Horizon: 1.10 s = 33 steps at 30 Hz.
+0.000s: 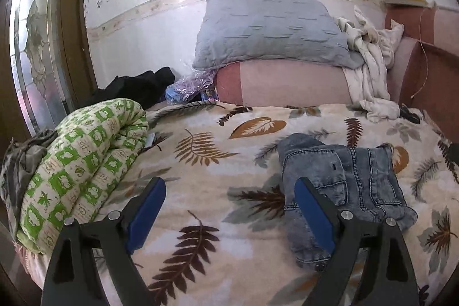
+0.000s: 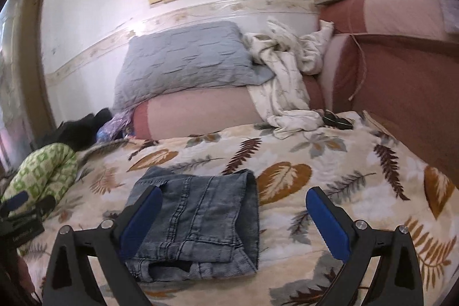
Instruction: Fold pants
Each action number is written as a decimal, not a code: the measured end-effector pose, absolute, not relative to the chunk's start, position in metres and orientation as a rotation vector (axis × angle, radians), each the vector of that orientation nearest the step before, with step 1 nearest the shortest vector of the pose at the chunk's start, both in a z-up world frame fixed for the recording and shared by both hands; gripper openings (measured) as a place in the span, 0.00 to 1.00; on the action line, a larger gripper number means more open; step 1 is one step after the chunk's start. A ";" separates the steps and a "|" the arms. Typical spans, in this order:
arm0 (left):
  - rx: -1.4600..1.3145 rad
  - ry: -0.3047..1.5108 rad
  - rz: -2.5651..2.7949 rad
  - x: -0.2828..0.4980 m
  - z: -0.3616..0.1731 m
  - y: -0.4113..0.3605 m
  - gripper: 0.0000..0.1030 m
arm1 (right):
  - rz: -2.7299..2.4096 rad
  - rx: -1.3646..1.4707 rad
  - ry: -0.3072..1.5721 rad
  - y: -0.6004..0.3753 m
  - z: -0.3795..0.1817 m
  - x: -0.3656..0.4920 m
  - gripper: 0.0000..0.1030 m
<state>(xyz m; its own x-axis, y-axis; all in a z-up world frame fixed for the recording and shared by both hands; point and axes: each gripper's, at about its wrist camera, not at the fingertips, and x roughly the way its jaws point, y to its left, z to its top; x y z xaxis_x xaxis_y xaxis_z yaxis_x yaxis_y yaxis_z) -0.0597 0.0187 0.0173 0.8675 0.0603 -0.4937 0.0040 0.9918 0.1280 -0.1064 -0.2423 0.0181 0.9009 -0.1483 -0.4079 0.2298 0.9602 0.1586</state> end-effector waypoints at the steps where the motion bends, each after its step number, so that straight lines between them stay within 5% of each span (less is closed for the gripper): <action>1: 0.132 0.516 0.027 -0.061 0.017 0.017 0.89 | -0.207 0.194 0.400 -0.243 0.019 -0.108 0.99; 33: 0.095 0.598 0.090 -0.050 -0.002 0.046 0.89 | -0.191 0.008 0.452 -0.222 0.011 -0.108 0.99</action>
<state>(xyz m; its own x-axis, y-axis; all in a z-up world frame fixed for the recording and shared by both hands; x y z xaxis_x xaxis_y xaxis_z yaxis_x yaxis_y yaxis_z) -0.0496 0.0456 -0.0024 0.8228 0.1119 -0.5572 -0.0568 0.9917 0.1154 -0.1078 -0.2223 0.0106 0.8818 -0.1817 -0.4352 0.1852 0.9821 -0.0348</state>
